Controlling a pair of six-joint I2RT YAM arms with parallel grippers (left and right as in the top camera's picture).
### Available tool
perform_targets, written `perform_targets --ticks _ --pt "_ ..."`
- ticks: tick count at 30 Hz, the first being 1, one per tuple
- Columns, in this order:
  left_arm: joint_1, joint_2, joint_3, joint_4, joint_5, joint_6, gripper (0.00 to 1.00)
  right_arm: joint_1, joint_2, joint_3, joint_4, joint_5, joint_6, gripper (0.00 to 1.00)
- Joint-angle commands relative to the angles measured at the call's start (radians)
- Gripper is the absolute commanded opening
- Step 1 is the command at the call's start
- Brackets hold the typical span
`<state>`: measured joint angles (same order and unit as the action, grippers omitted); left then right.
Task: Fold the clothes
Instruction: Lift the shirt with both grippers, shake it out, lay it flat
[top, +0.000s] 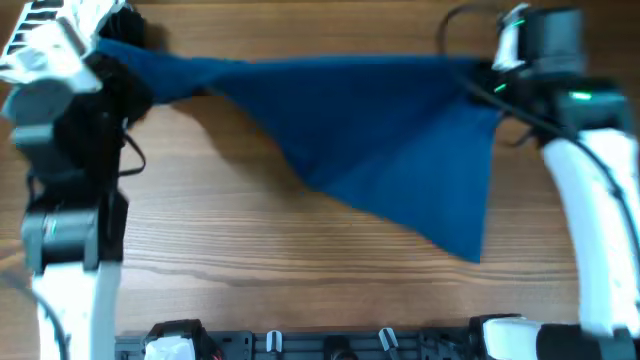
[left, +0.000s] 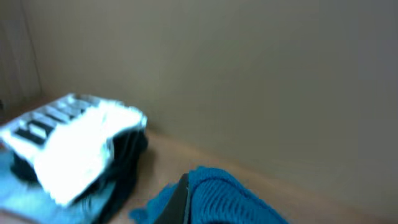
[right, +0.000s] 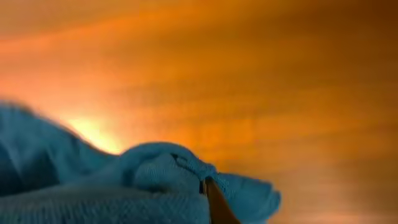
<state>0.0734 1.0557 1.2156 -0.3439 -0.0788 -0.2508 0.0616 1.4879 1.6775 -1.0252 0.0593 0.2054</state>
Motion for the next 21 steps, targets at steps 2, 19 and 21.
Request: perform_targets --ticks 2,19,21 --pt "0.009 -0.208 0.043 0.018 -0.024 0.012 0.04 -0.116 -0.056 0.29 -0.111 0.005 -0.1 0.04" --pt "0.009 -0.447 0.219 -0.108 -0.108 0.043 0.04 -0.182 -0.353 0.46 -0.232 -0.031 -0.129 0.04" --pt "0.009 -0.447 0.282 -0.124 -0.106 0.042 0.04 -0.182 -0.372 0.479 -0.236 -0.032 -0.128 0.04"
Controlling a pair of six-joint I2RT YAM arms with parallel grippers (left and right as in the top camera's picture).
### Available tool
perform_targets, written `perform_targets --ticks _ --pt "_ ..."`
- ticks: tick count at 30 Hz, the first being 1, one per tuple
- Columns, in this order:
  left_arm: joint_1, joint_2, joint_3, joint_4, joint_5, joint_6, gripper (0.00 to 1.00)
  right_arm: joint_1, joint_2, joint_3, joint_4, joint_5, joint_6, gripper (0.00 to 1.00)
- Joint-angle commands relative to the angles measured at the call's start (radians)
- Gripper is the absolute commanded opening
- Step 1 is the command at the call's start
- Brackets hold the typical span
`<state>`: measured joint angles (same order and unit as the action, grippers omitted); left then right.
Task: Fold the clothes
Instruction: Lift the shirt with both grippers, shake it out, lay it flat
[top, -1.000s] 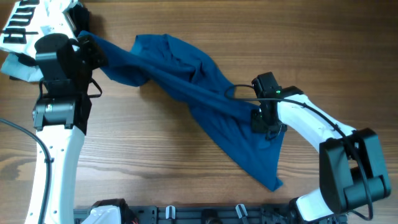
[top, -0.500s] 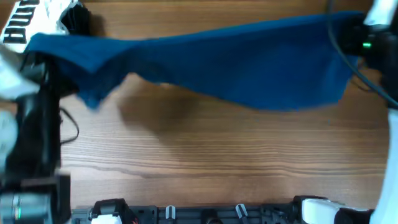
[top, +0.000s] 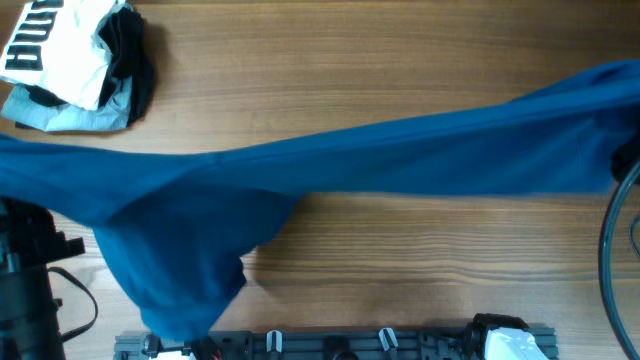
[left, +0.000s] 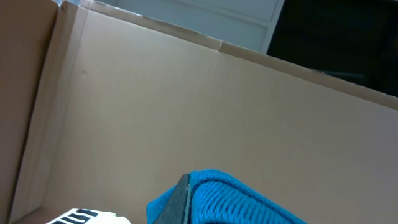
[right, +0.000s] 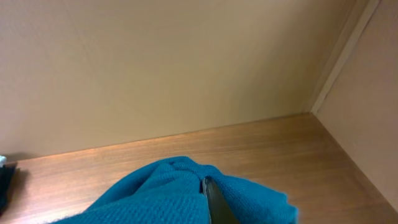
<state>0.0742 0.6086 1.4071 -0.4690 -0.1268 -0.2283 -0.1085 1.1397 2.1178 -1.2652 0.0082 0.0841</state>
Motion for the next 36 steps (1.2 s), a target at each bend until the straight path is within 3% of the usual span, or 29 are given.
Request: perform_targets --ticks 1,10,17,22,29,36 --pt "0.008 0.0 0.124 -0.013 -0.058 0.02 0.04 -0.012 -0.034 0.053 -0.002 0.019 -0.006 0.04" --pt "0.008 0.0 0.397 -0.214 -0.104 0.044 0.04 -0.012 -0.071 0.285 -0.185 0.016 -0.006 0.04" --pt "0.008 0.077 0.403 -0.298 -0.148 0.046 0.04 -0.012 0.035 0.209 -0.186 -0.011 -0.005 0.04" --pt "0.008 0.273 0.403 -0.352 -0.136 0.046 0.04 -0.012 0.202 0.138 -0.201 -0.055 -0.006 0.04" --pt "0.008 0.716 0.403 -0.342 0.017 0.045 0.04 -0.012 0.573 0.096 -0.149 -0.055 -0.026 0.04" --pt "0.006 1.195 0.403 -0.112 0.143 0.045 0.04 -0.012 0.949 0.096 0.131 -0.057 -0.051 0.04"
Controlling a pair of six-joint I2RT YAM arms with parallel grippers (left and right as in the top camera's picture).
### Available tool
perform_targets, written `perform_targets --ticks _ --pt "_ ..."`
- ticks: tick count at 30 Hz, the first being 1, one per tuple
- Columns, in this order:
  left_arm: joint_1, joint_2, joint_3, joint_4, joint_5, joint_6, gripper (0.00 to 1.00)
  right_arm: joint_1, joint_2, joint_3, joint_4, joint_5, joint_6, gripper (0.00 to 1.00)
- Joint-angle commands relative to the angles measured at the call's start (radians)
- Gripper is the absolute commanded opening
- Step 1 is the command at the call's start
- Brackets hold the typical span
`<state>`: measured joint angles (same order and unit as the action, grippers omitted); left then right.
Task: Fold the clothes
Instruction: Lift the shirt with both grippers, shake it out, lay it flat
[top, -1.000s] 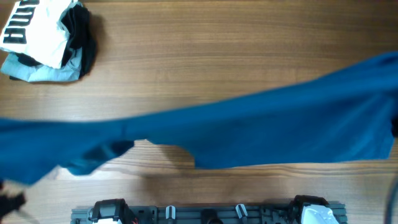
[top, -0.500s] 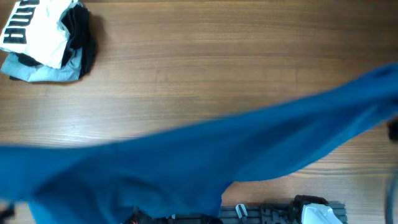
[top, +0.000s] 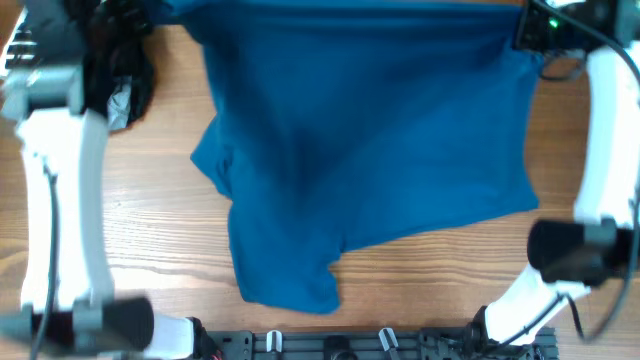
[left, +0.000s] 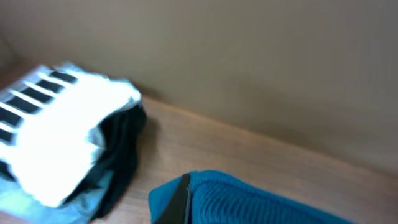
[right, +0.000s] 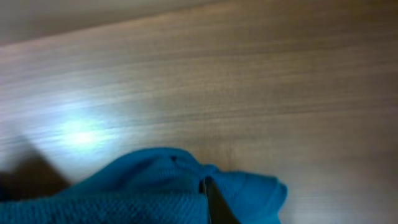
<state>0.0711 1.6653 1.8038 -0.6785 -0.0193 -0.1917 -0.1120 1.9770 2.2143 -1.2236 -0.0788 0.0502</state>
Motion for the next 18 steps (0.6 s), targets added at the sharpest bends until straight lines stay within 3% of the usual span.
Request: perform_targets --ticks 1,5,9,16,18 --pt "0.005 0.179 0.006 0.136 0.038 0.006 0.04 -0.008 0.147 -0.001 0.138 0.024 -0.022 0.04" --pt "-0.017 0.327 0.006 0.314 0.038 0.005 0.04 -0.003 0.261 -0.001 0.348 0.014 -0.024 0.04" --pt "-0.042 0.368 0.006 0.372 0.038 0.005 0.04 -0.005 0.298 -0.001 0.454 0.018 -0.051 0.05" --pt "-0.116 0.368 0.006 0.323 0.037 0.005 0.04 -0.024 0.298 -0.001 0.393 0.116 -0.103 0.06" --pt "-0.13 0.368 0.006 0.323 0.037 0.005 0.04 -0.035 0.298 -0.001 0.372 0.116 -0.103 0.18"
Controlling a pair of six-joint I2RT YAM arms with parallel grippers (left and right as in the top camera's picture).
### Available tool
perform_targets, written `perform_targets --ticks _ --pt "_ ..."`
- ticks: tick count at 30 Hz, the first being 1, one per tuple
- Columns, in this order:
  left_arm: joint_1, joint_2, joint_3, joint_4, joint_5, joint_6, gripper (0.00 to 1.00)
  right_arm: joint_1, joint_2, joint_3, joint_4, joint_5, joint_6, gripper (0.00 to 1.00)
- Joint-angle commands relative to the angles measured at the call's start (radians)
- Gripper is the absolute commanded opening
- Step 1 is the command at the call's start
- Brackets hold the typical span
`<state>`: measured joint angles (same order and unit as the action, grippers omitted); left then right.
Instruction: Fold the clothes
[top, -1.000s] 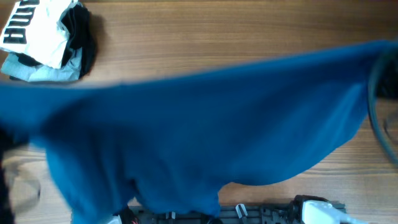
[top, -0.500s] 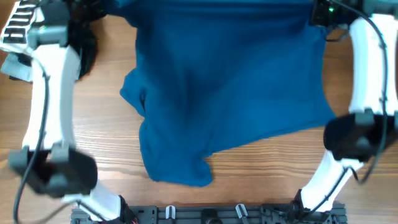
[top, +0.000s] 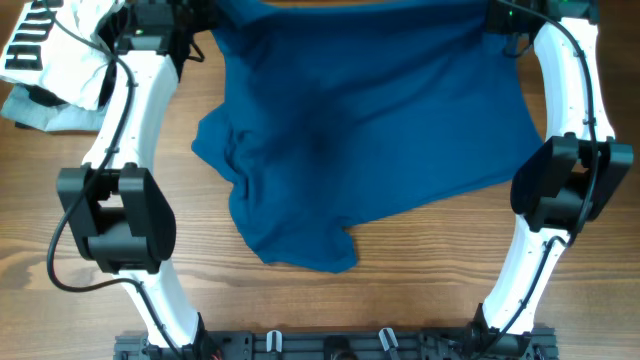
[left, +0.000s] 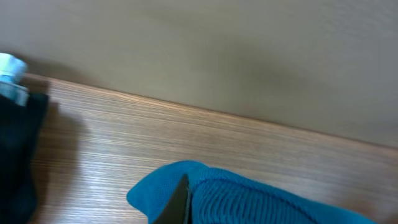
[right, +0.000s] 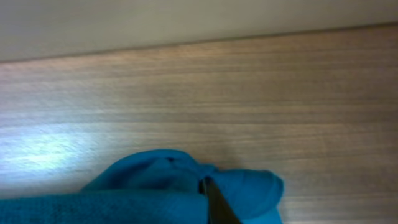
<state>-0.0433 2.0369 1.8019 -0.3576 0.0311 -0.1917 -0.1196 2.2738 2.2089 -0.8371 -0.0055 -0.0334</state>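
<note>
A blue garment (top: 370, 120) lies spread over the middle of the wooden table (top: 330, 310), its lower left part rumpled. At the far edge my left gripper (top: 205, 12) is shut on the garment's top left corner (left: 205, 193). My right gripper (top: 497, 12) is shut on the top right corner (right: 186, 180). In both wrist views a bunch of blue cloth wraps a dark fingertip (left: 177, 202), just above the table top near the back wall.
A pile of other clothes, white with black print (top: 50, 45) over light blue and black pieces, sits at the far left corner. A beige wall (left: 217, 50) rises right behind the table's far edge. Black arm bases (top: 330, 345) line the front edge.
Both grippers have moved a little further back and lower, still shut on the corners. The garment lies flatter on the table and its lower hem sits slightly farther back.
At first the blue garment hung between my two grippers near the far edge, draped in a triangle. Then it was stretched high and wide across the table as a band. After that it was spread over the table's back half, and now it lies laid out there.
</note>
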Motion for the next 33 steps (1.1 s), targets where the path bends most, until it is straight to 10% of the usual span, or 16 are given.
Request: perform_targets --ticks 1,5,22,33 --pt "-0.018 -0.004 0.008 0.0 -0.013 0.005 0.04 -0.029 0.003 0.005 -0.022 0.042 -0.019 0.19" --pt "-0.018 -0.003 0.008 -0.037 -0.013 0.005 0.04 -0.031 0.042 0.003 -0.045 0.042 -0.019 0.04" --pt "-0.017 -0.097 0.014 -0.406 -0.02 0.005 0.04 -0.136 -0.021 0.064 -0.183 -0.1 0.036 0.04" --pt "0.003 -0.693 0.072 -0.35 -0.269 0.036 0.04 -0.164 -0.575 0.09 -0.243 -0.122 0.063 0.04"
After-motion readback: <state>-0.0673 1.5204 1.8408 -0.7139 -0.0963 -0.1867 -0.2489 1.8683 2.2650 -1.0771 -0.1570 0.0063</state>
